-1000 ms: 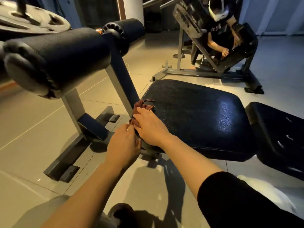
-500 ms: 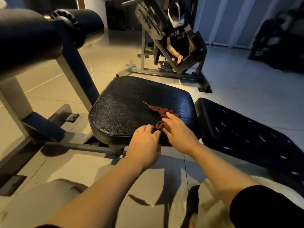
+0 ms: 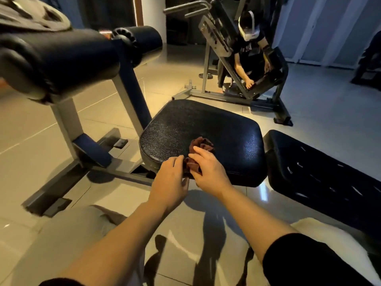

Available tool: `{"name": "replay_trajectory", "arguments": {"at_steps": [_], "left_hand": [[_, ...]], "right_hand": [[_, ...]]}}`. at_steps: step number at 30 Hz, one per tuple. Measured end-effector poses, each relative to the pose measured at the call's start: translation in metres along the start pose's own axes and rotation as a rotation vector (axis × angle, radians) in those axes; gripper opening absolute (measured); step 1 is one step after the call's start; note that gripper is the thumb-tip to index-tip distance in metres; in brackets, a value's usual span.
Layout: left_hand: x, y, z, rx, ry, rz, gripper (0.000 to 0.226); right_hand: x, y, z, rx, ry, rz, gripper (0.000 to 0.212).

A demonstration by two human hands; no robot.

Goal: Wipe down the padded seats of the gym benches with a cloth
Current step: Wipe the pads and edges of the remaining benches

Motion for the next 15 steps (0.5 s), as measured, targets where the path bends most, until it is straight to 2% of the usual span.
{"name": "replay_trajectory", "arguments": {"at_steps": [4,8,12,15], "left_hand": [[0.033,0.019,-0.022,0.176,0.243,-0.017,0.075],[0.067,0.027,-0.033,0.296,0.533,-0.027,0.06],[0.074,0.031,-0.06,0.411,0.681,-0.065,0.057],[0.075,0.029,-0.087,0.52,0.738,-0.003,0.048]], "right_hand": [[-0.012,-0.016,-0.043,0.142,-0.272,-0.032,0.073],[-0.007,-0.025,-0.076,0.19,-0.478,0.045,0.086],[-0.022,-0.037,-0.098,0.297,-0.502,0.048,0.09],[-0.044,-0.047,-0.109,0.354,-0.45,-0.006,0.093]]}}
Point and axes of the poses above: each hand's wrist, its own y-axis away from the middle knuckle, its own x-axis out of the back of the hand, z = x × y, the point moved 5 cm from there along -y, towards the middle knuckle, and after that the axes turned 14 degrees about x, right-handed, at the moved point
